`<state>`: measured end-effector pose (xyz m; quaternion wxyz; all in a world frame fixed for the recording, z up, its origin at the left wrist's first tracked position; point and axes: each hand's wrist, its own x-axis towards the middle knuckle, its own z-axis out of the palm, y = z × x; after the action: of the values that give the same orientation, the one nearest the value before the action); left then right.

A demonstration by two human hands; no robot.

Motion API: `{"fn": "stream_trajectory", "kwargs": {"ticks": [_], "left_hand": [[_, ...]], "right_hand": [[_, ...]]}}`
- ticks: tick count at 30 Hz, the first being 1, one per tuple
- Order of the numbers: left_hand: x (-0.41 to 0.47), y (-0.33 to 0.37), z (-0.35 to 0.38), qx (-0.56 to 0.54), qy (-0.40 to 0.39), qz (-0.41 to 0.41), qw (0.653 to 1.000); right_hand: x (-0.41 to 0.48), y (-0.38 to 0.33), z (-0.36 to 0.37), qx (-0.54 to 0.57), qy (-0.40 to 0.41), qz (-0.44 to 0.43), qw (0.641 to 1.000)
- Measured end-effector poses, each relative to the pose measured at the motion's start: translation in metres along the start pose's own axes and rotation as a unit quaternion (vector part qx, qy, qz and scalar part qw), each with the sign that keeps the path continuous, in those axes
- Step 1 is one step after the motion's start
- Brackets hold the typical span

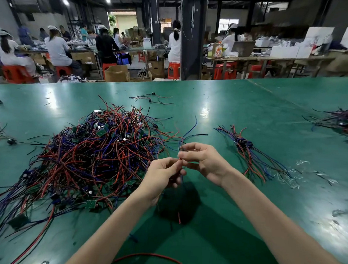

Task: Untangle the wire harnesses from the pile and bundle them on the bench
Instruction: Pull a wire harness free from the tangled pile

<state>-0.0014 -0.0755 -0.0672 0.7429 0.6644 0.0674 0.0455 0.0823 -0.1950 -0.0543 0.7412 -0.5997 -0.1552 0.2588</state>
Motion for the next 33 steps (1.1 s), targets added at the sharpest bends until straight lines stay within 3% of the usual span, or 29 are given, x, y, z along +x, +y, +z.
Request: {"fn": "stream_trajectory", "kwargs": {"ticks": [3,8,12,16,20,33], "left_hand": [[0.001,0.001,0.0,0.001,-0.014,-0.034,0.999],[0.0,0.0,0.002,0.001,-0.046,-0.086,0.995],[0.002,0.003,-0.003,0.04,-0.023,-0.109,0.993],[0.002,0.003,-0.004,-0.02,-0.009,-0.07,0.997],[0.003,0.001,-0.006,0.008,0.011,-0.023,1.0],[0.002,0.002,-0.006,-0.035,0.01,-0.074,0.997]], "right_hand": [[0.001,-0.002,-0.004,0.042,-0.003,0.031,0.999],[0.001,0.001,-0.008,0.02,0.037,0.04,0.998],[0.002,0.003,-0.007,0.026,0.024,0.04,0.999],[0.003,0.008,-0.002,0.018,-0.009,0.022,1.0],[0.003,0.012,0.001,-0.023,0.006,-0.002,1.0],[0.0,0.013,0.004,-0.035,-0.013,0.008,0.999]]}}
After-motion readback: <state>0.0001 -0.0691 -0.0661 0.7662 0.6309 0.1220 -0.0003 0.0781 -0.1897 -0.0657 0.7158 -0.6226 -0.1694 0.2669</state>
